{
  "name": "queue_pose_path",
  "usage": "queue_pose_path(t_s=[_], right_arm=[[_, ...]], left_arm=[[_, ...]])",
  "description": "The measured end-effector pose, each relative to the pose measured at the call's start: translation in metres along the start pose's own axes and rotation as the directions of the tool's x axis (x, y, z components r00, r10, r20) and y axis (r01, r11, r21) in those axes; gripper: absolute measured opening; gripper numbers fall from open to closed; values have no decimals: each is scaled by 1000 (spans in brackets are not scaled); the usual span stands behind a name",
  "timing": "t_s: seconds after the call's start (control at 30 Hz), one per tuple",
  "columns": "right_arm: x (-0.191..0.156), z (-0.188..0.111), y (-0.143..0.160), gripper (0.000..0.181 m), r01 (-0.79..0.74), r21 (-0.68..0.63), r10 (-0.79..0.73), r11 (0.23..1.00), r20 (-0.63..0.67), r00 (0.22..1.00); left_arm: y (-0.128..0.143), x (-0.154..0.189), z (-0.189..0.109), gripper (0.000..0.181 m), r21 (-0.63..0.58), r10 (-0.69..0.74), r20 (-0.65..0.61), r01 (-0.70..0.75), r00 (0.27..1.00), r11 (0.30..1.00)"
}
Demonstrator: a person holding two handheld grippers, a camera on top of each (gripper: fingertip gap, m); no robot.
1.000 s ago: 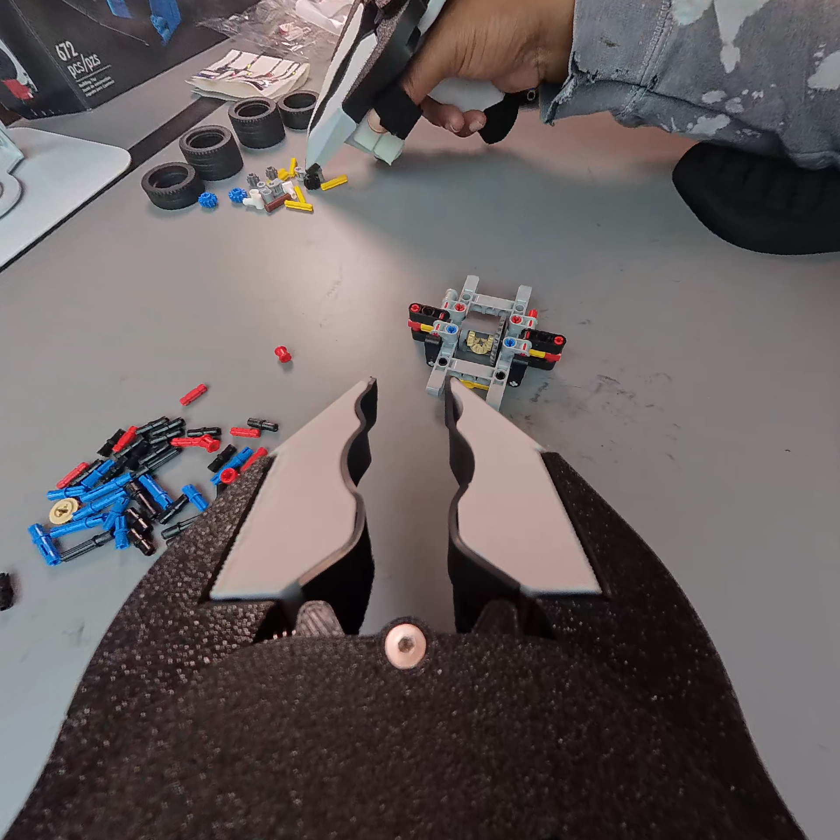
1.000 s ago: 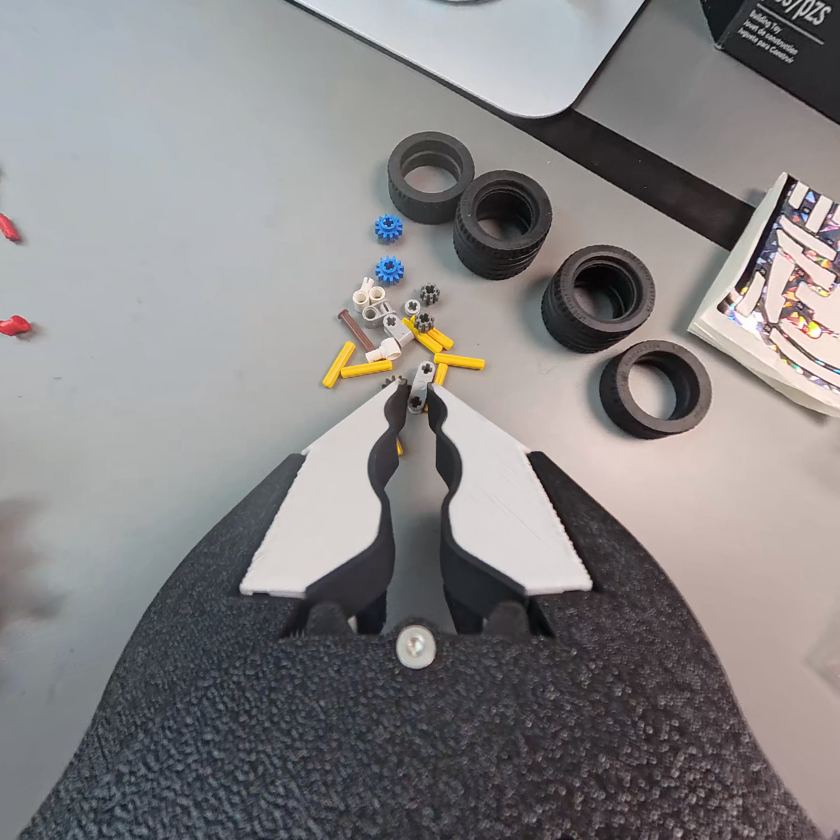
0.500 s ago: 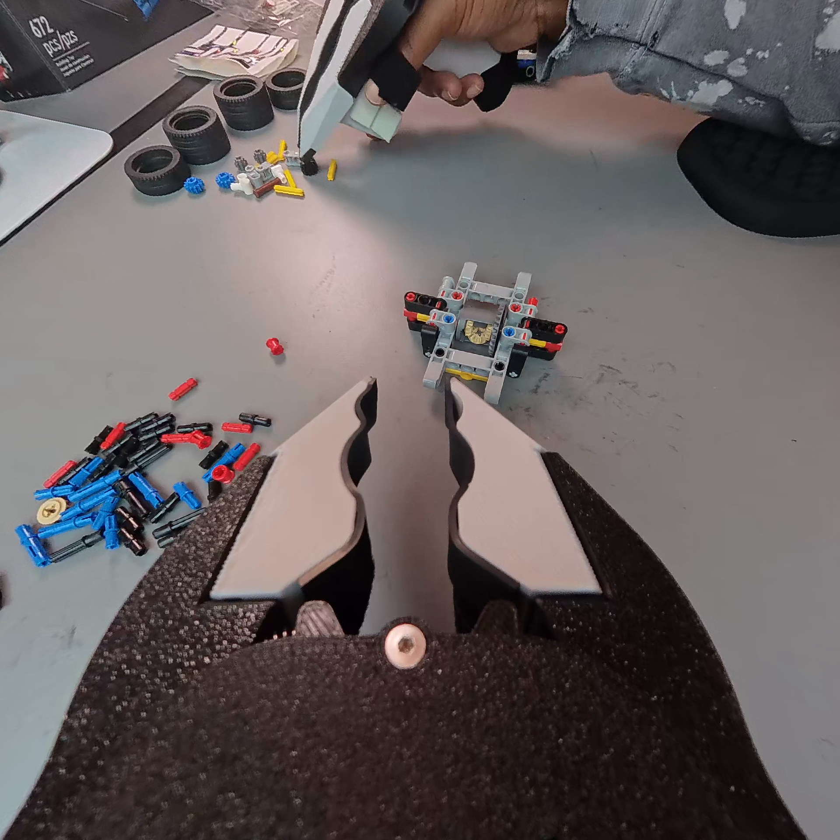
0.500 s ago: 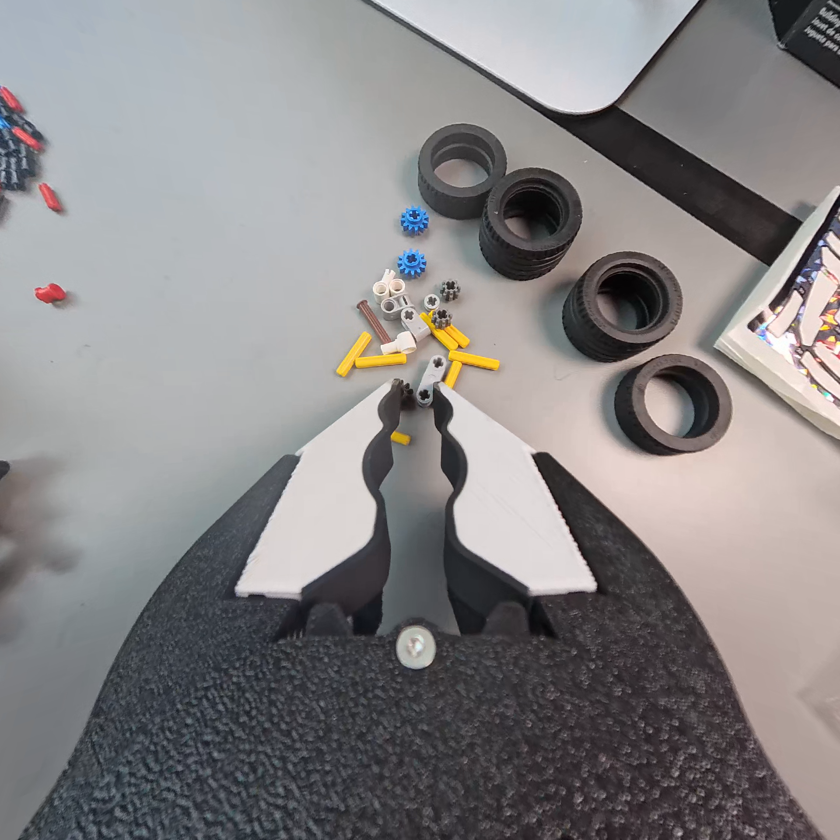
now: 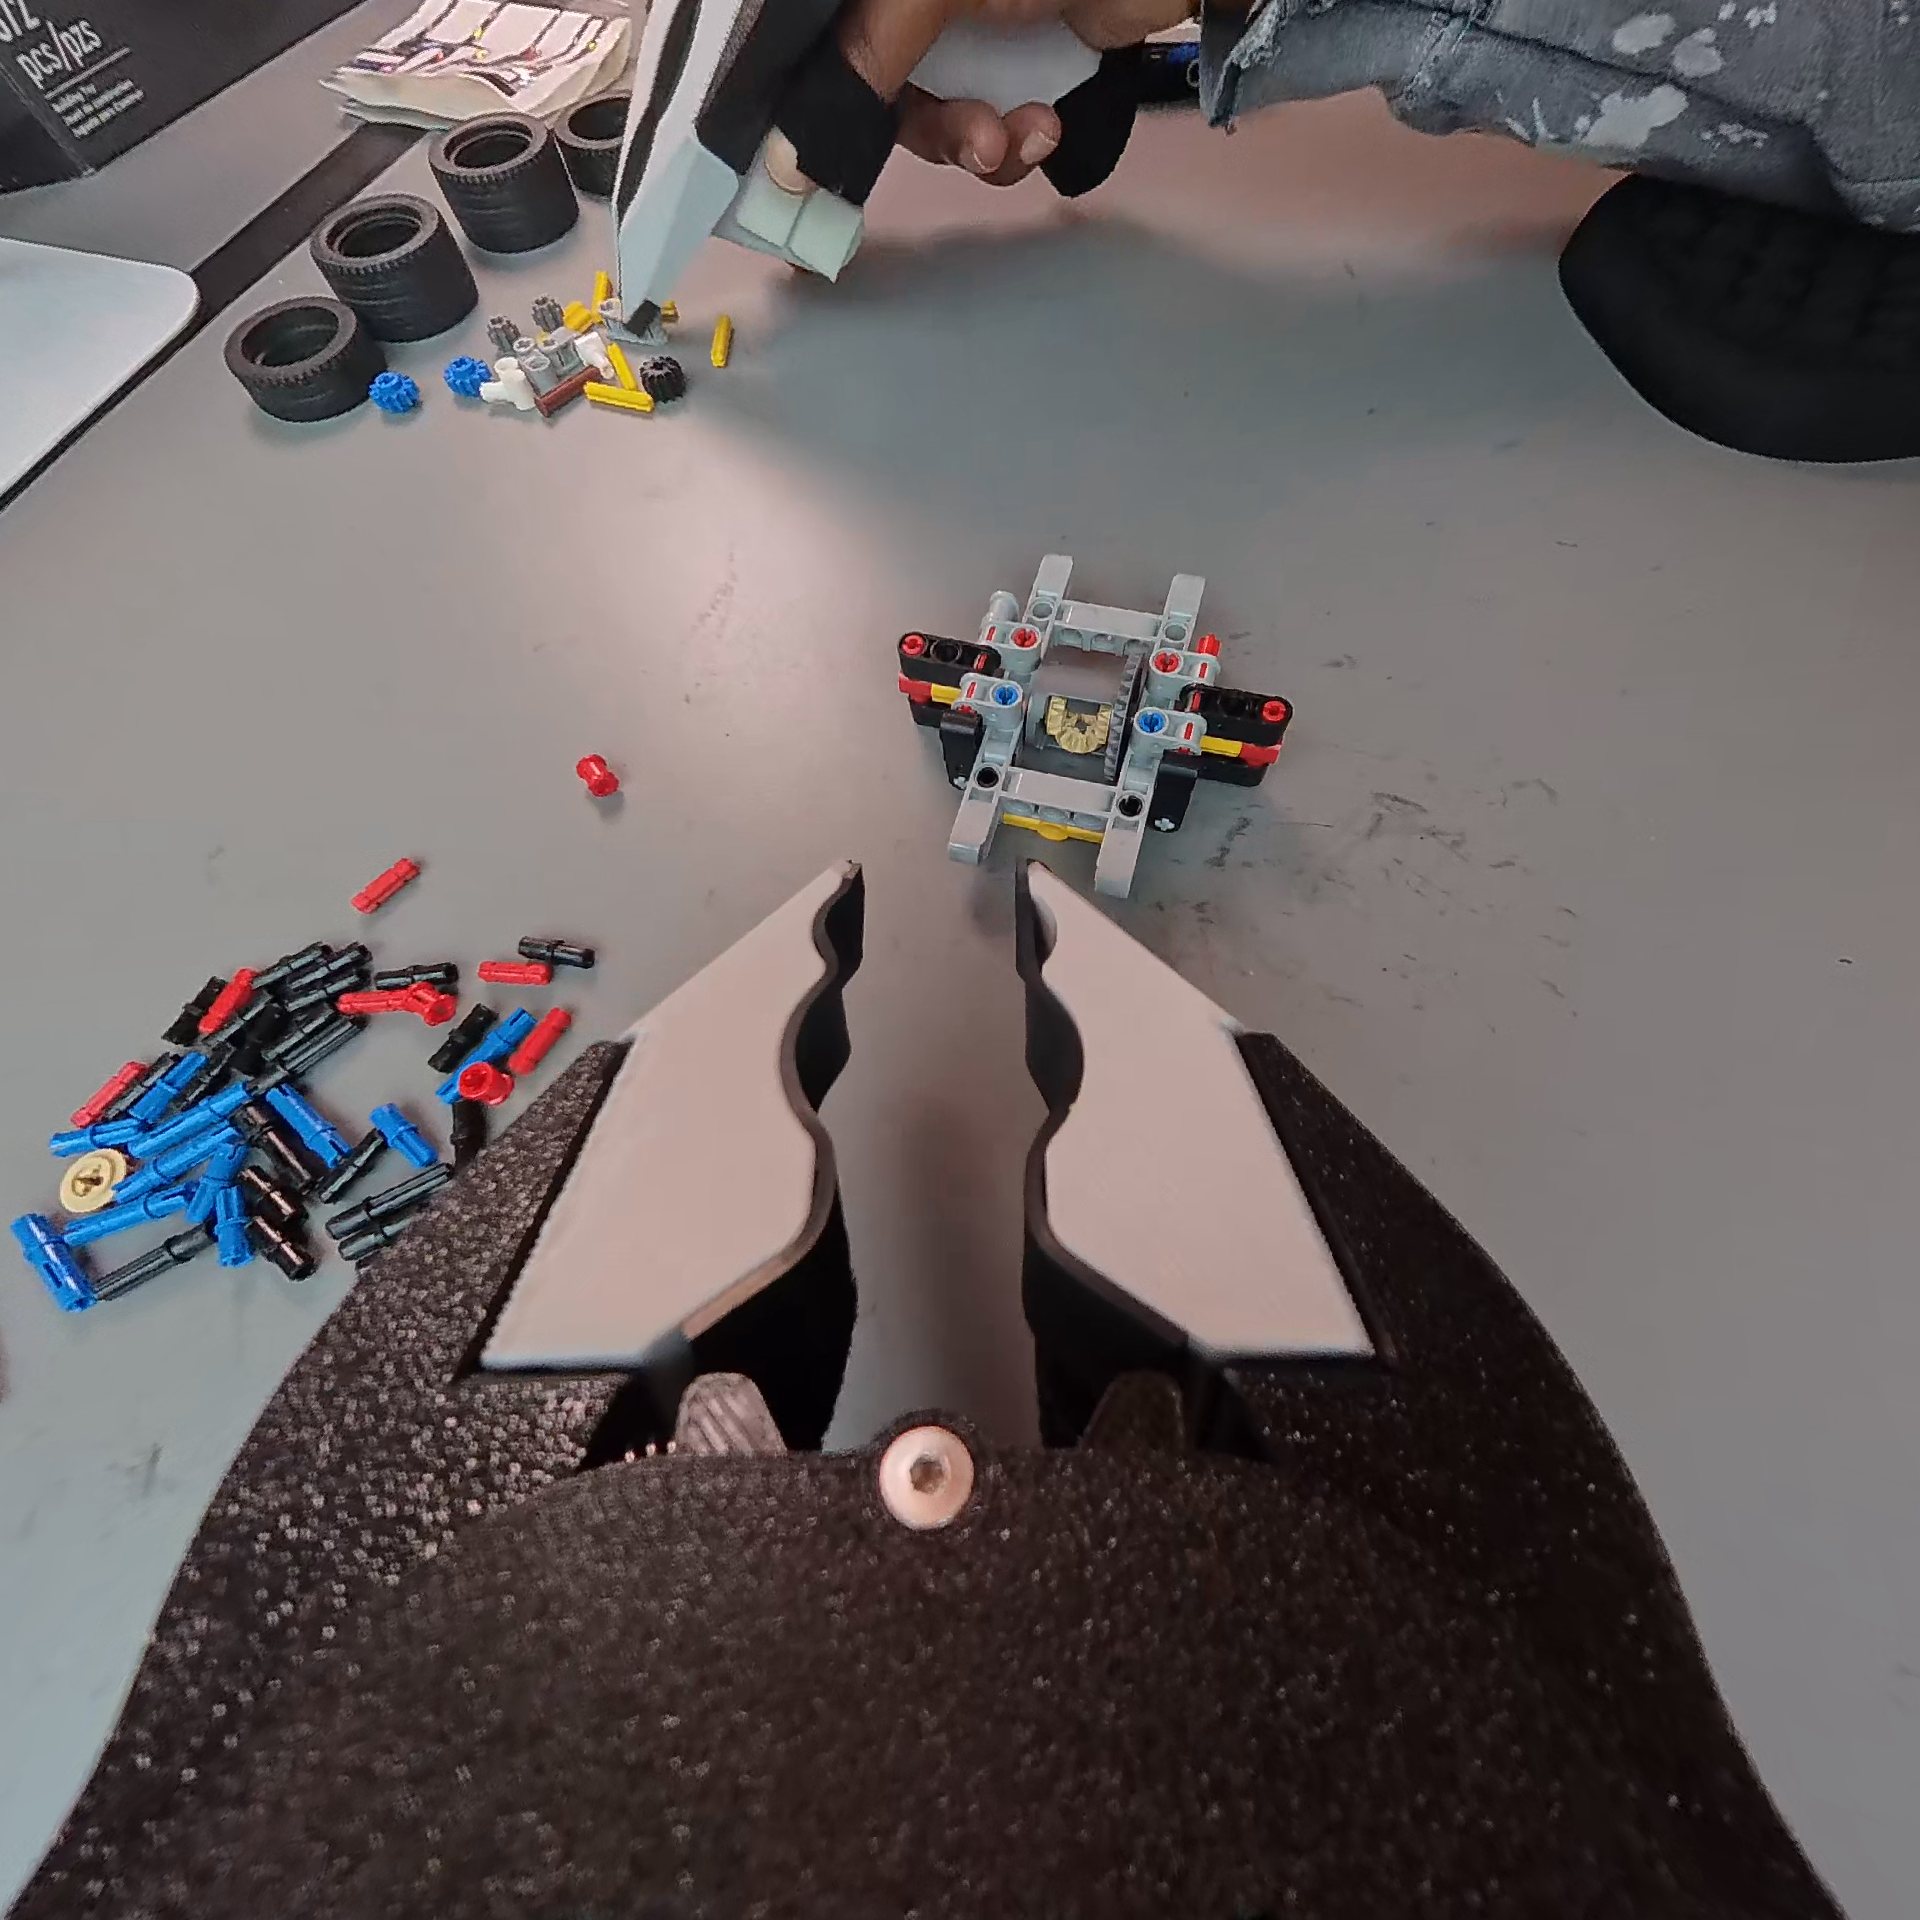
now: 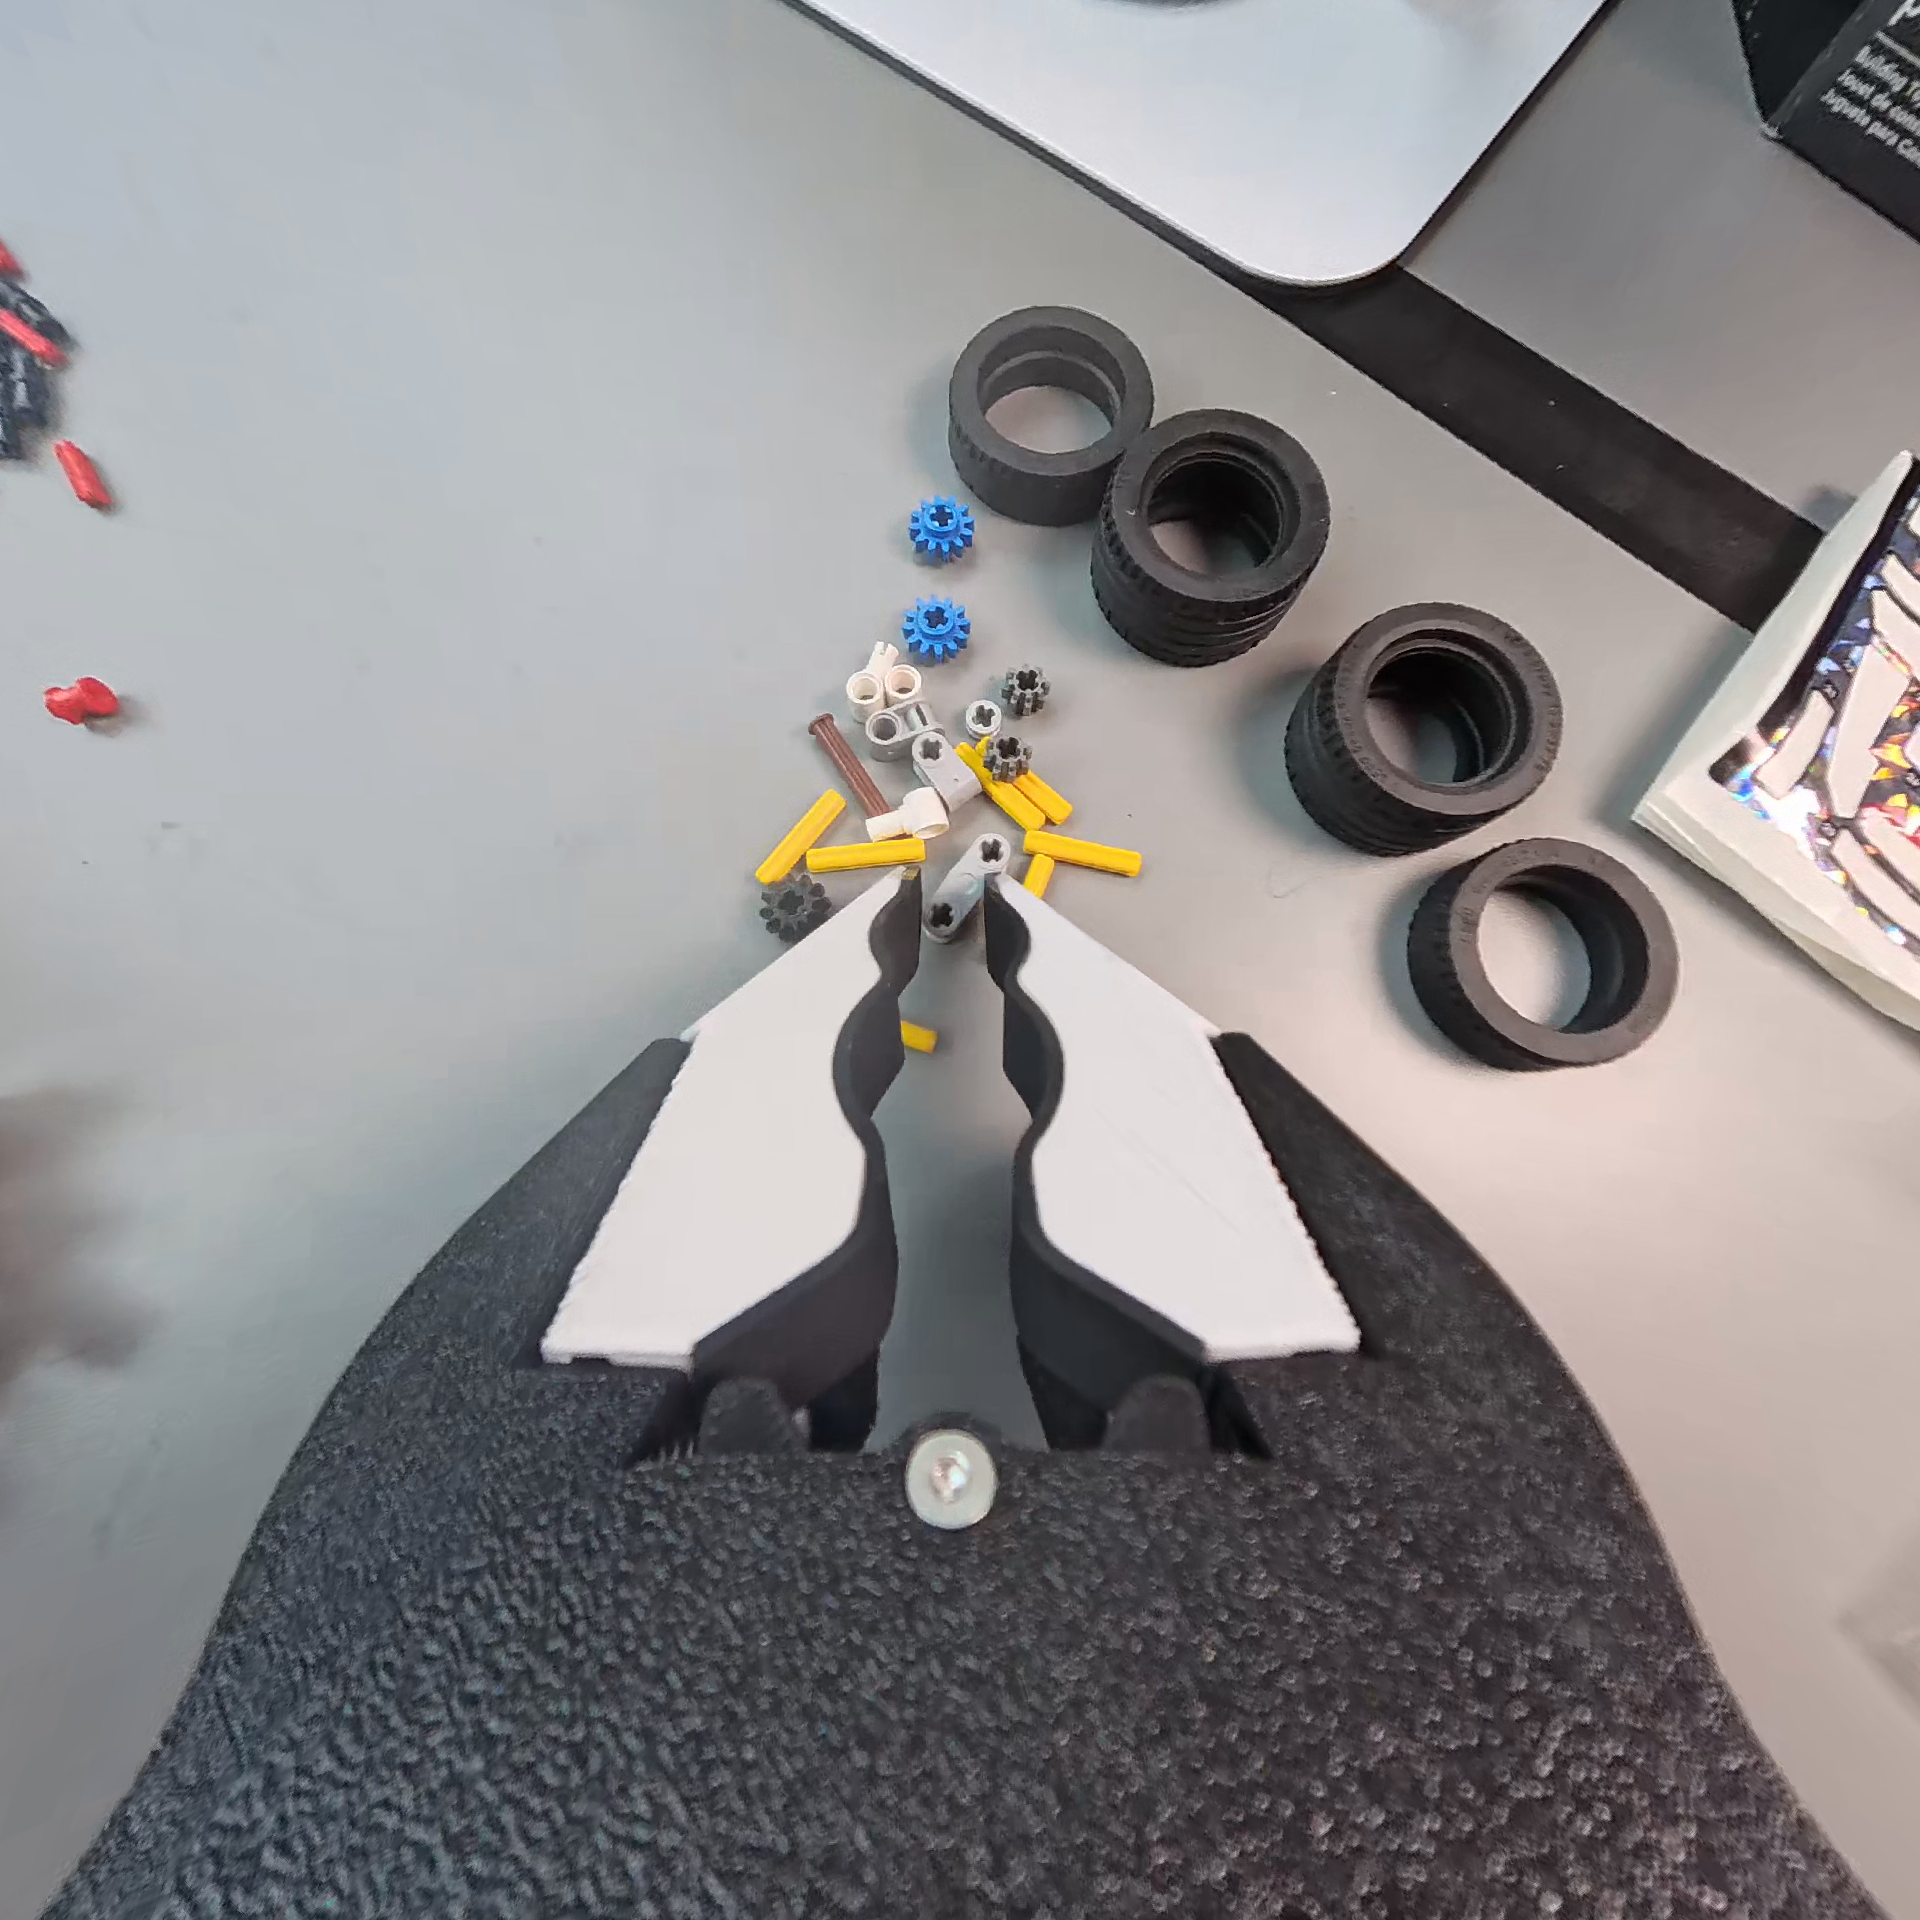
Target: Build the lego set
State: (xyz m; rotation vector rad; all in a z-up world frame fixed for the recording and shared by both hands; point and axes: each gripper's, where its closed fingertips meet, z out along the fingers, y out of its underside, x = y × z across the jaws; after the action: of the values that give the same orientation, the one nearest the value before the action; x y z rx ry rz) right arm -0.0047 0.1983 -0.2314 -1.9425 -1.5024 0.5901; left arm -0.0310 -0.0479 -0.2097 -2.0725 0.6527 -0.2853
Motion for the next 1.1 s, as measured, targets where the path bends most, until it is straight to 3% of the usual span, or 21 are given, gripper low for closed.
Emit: queue_pose_path(t_s=[0.03,0.17,0.27,0.37,0.43,0.53,0.6,0.77,0.87,0.97,1.1], right_arm=[[1,1,0,9,25,-5,-25,1000,-17,1000],[3,-2,-4,6,75,13,-74,997,-41,996],[-35,-28,-34,5,-38,223,-17,974,240,971],[-91,-81,-63,5,-248,347,-26,904,624,781],[-125,-111,-72,0,-346,368,-85,863,781,619],[-174,-129,-71,0,-364,375,-177,853,863,474],[-199,-122,-67,0,-297,388,-211,873,848,486],[-211,-92,-48,0,49,448,-362,893,648,670],[-210,-96,-44,6,111,458,-400,882,601,692],[-204,-103,-39,8,135,462,-410,877,571,711],[-198,-117,-26,8,97,465,-380,880,569,729]], left_arm=[[1,0,0,29,-3,3,1,-3,1000,1000],[-1,-2,-1,29,6,0,11,0,1000,1000],[-14,-5,-8,29,89,-56,3,55,998,994],[-46,-7,-24,30,270,-161,-75,176,984,947],[-70,-10,-35,32,394,-239,-162,285,957,874],[-91,-13,-43,30,462,-355,-305,463,884,756],[-93,-14,-38,28,437,-404,-354,531,843,726],[-59,-45,-37,24,335,-418,-138,439,898,833],[-11,-84,-53,24,164,-327,153,303,932,939],[35,-124,-89,25,-16,-223,419,252,880,967],[62,-146,-139,25,-30,-296,544,370,785,928]])
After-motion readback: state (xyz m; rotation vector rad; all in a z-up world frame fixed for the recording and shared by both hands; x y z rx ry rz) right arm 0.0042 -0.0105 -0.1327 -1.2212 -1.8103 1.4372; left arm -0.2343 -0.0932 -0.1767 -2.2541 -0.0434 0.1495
